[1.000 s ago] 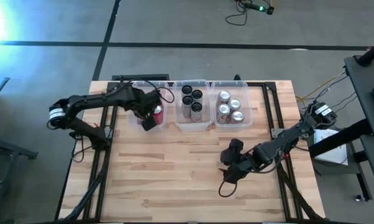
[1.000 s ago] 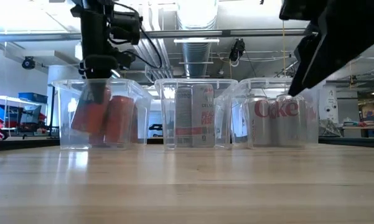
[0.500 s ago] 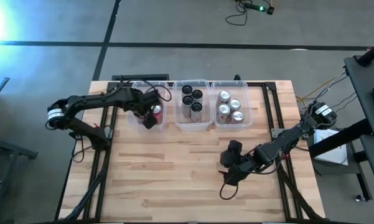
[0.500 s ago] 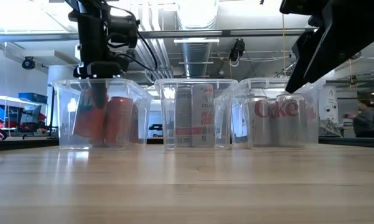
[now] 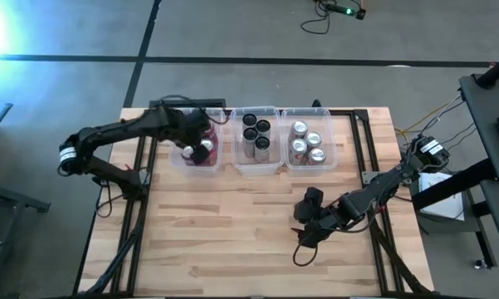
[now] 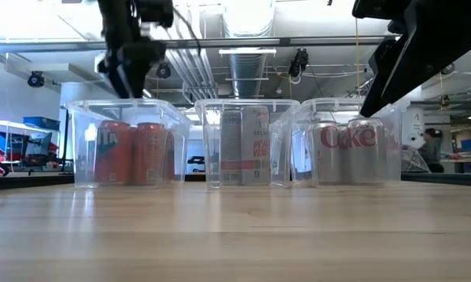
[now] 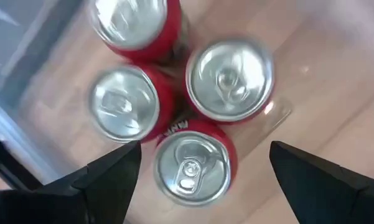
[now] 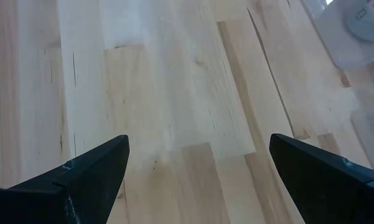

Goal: Sort soda cans
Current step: Put the red soda can into the left transparent bin, then return to Home Position

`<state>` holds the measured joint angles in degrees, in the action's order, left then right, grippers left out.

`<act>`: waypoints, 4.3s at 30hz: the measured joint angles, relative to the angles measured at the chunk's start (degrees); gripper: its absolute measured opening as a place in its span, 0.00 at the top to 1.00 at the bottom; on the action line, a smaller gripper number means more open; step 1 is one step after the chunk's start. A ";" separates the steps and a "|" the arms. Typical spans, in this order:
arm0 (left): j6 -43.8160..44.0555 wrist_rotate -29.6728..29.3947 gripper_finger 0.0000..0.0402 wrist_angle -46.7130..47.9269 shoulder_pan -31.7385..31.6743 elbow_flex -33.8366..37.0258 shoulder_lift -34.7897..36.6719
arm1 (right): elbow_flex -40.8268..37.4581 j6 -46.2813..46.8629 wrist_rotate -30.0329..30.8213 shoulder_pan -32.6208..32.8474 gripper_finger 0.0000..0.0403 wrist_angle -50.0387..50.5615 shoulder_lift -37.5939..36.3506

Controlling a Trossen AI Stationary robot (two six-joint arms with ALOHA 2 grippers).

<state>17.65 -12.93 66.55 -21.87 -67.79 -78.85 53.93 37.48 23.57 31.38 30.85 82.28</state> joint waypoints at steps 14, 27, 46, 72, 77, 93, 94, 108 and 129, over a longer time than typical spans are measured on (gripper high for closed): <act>10.97 -21.51 0.22 23.51 -3.02 -22.16 5.25 | 2.38 -2.63 3.08 1.64 0.05 0.11 0.00; 11.47 -10.45 0.23 23.42 -7.96 -2.33 8.43 | 1.92 -0.79 3.50 3.88 0.05 0.09 0.00; 7.68 -3.51 0.23 17.83 -7.91 10.50 9.70 | 2.31 1.10 3.50 4.24 0.05 -3.23 0.00; 0.78 -4.50 0.23 22.07 -7.82 7.27 15.09 | 3.47 -5.47 4.95 0.67 0.05 -7.90 0.00; 1.06 -3.03 0.23 20.45 -6.17 3.70 25.77 | 5.55 -18.95 4.93 -3.82 0.05 -12.01 -0.01; -2.31 17.04 0.23 -55.53 8.15 42.95 59.35 | -4.64 -45.31 -5.35 -20.19 0.16 -53.18 2.89; -2.29 17.60 0.23 -62.92 8.87 45.78 58.64 | -5.74 -45.01 -6.03 -20.84 0.18 -55.89 3.49; -7.75 14.76 0.23 -89.94 18.25 49.00 43.20 | -11.31 -49.68 -10.60 -22.78 0.49 -54.70 -9.44; -15.30 12.09 0.23 -85.26 22.45 52.65 52.22 | -35.68 -41.45 -2.90 -25.31 0.58 -41.46 -61.30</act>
<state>2.35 -0.84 -18.72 0.58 -15.14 -26.63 18.25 -3.96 20.68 6.07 -10.61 20.98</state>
